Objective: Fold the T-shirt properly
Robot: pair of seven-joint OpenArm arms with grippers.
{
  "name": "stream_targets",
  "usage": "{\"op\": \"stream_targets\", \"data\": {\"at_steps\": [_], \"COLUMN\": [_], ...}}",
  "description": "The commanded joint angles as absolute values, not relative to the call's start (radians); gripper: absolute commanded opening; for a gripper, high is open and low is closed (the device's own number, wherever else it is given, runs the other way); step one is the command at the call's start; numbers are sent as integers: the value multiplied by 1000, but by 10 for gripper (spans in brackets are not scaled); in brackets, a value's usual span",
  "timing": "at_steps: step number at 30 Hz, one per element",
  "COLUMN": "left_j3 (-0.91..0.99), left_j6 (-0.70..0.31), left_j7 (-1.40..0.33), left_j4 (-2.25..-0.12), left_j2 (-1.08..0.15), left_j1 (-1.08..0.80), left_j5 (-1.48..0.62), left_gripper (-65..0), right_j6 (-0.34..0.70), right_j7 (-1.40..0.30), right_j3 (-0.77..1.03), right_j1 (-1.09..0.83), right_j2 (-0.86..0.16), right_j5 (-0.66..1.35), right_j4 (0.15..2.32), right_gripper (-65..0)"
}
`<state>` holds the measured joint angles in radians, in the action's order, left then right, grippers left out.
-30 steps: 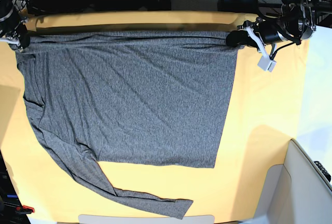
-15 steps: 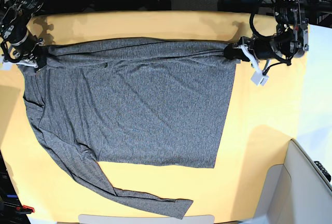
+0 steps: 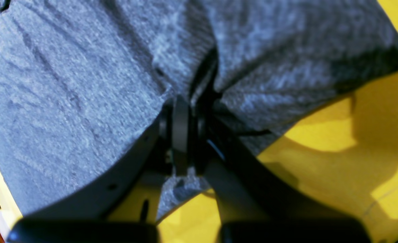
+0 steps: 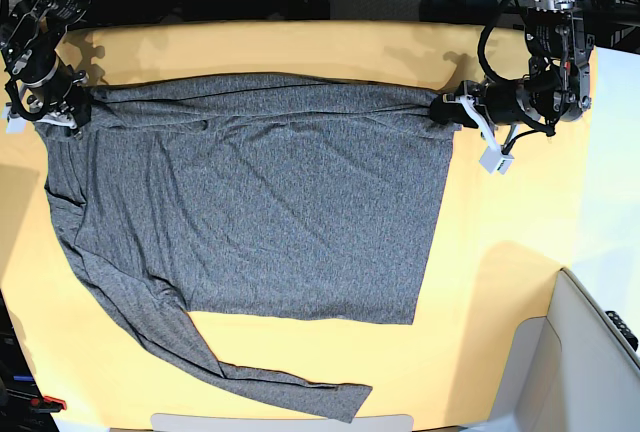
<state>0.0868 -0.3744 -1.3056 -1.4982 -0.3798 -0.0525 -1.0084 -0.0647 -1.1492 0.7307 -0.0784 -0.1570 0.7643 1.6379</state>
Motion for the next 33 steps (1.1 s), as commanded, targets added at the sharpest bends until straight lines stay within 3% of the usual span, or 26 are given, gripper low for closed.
{"op": "stream_targets", "data": {"at_steps": [1,5,9,13,17,33], "left_j3": [90,91,96,93,94,102], "left_j6": [-377,-378,-378,-378,-377,-377], "left_j7": [-1296,-1296,-1296,-1299,-1307,-1302], "left_j4": [-1511,-1504,-1504,-1504,-1504,-1535], "left_j2": [-395,-395,-395,-395,-395,-426], "left_j1": [-28,-22,-22,-22,-22,-41], "left_j5": [-1020,-1020,-1020,-1020,-1020,-1024], "left_gripper": [-642,-559,-414,-414,-415,-417], "right_j6": [-59,-59,-59,-59,-59,-54], "right_j7": [-1138,-1138,-1144,-1145,-1145,-1219], "right_j3": [734,731,731,731,731,736], "right_j1": [-64,-64,-68,-71,-71,-124], "right_j2": [-173,-173,-174,-174,-173,-183], "right_j5": [776,771,771,773,777,865], "right_j4": [1652,1652,1652,1652,1652,1765], "right_gripper": [-649,-623,-458,-280,-172,-149]}}
